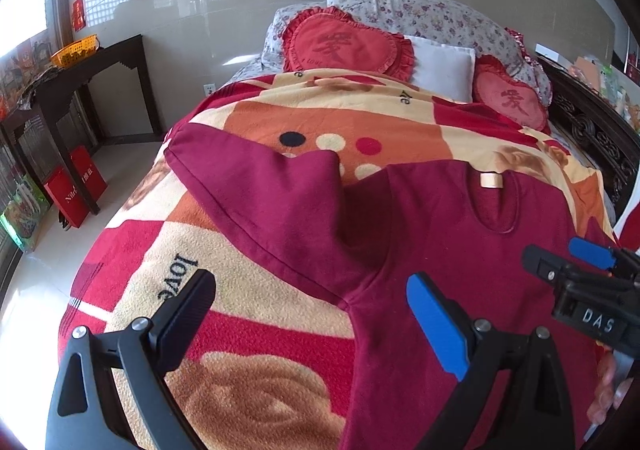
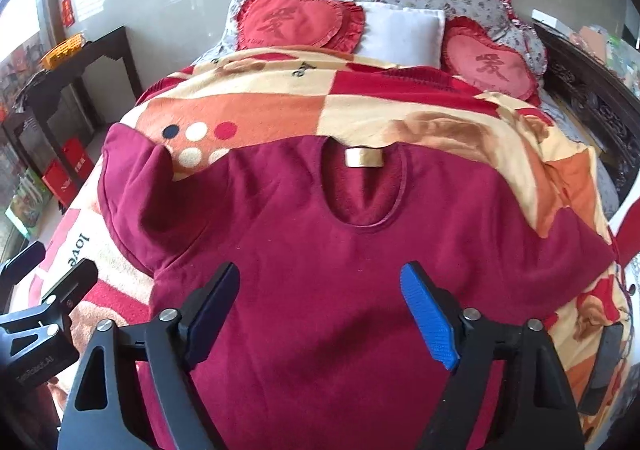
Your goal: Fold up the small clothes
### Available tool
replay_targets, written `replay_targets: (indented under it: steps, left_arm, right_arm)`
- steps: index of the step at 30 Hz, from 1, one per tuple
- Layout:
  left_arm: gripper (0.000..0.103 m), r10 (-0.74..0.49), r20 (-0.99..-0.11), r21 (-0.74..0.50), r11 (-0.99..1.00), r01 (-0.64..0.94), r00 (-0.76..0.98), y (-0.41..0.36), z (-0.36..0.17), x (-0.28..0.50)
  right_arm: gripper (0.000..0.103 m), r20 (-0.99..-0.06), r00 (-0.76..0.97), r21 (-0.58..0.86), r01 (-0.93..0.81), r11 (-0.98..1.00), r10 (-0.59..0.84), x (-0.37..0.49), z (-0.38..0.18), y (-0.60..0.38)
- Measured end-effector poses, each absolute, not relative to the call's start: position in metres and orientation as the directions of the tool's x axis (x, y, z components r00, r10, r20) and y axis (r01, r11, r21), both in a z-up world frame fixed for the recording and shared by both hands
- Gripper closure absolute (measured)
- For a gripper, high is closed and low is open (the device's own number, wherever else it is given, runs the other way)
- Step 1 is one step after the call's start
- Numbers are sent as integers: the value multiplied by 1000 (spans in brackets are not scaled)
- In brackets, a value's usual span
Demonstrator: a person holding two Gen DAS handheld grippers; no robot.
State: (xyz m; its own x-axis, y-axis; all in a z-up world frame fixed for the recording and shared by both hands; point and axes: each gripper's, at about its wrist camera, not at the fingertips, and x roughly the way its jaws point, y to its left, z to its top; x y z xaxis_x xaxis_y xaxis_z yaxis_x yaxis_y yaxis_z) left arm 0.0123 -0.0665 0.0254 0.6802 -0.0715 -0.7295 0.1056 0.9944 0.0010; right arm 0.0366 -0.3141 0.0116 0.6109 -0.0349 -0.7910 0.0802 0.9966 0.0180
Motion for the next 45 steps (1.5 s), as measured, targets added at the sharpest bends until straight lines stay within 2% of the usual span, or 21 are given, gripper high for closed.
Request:
replay_targets:
  steps: [13,18,25,31,39,42,45]
  left_arm:
    - [4,-44,-756,-23,999,40,653,-32,11,36]
    - [4,-27,-763,-29,1000,7,646,-14,8,39]
    - [4,16,-771,-68,992,-108,636,41,3,34]
    - [4,52,-773,-75,982,-173,632,82,-4,29]
    - [4,62,-777,-112,966,-234,627,123,-13,30]
    - [4,66,-777,-118,962,-248,626,133,-16,29]
    - [4,65,-779,-123,960,-253,624,139,-17,24]
  right_arm:
    - [39,-789,614,7,0,1000,6,70,4,-267]
    - [46,-789,613,4,-71,997,47,85,2,-241]
    - [54,-777,585,81,-274,958,233,126,6,-181]
    - [55,-780,535,82,-427,901,325,179,3,-91]
    - [55,-827,506,-70,-526,847,245,247,-41,17]
    - [55,-877,447,-106,-540,835,178,271,-71,44]
    - [59,-860,485,-135,-514,847,157,279,-77,55]
